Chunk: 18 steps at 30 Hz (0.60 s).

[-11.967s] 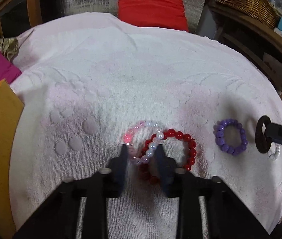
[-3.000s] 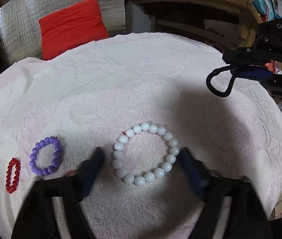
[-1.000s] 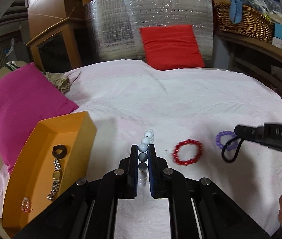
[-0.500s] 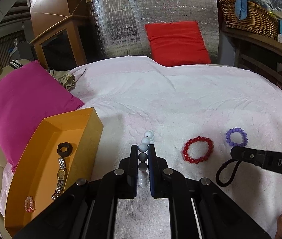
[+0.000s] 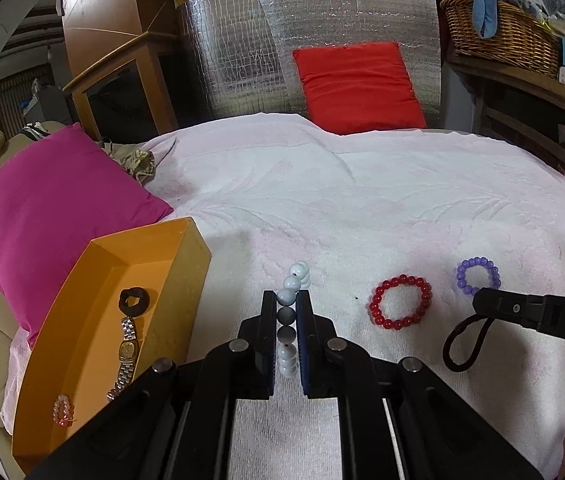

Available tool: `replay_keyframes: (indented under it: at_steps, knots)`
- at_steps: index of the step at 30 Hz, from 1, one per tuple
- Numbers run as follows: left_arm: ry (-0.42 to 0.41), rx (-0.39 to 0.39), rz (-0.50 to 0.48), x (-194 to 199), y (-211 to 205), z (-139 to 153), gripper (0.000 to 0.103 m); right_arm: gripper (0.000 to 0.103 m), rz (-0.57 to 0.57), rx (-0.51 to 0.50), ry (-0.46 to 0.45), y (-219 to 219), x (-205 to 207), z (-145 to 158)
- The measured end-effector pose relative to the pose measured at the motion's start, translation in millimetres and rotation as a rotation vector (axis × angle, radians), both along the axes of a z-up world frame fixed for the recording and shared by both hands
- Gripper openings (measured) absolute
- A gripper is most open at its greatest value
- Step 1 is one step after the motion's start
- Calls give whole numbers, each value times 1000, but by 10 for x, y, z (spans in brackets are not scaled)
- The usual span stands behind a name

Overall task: Organize jewelry
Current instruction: 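Carry the white bracelet in the left tool while the right tool carries the clip to the orange box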

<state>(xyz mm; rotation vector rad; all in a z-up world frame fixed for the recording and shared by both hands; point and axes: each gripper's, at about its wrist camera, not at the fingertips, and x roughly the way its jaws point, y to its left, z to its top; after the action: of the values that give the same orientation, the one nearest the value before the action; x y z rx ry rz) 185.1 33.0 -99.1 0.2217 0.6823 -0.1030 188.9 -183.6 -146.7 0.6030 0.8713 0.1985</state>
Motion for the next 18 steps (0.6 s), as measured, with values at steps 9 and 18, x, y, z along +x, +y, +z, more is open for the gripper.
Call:
replay_keyframes:
  at_steps: [9, 18]
  knots:
    - [-4, -18, -8, -90, 6, 44, 9, 20, -7, -31, 15, 54, 5, -89]
    - [-50, -73, 11, -419, 197, 232, 10, 20, -47, -76, 0, 140, -115, -119]
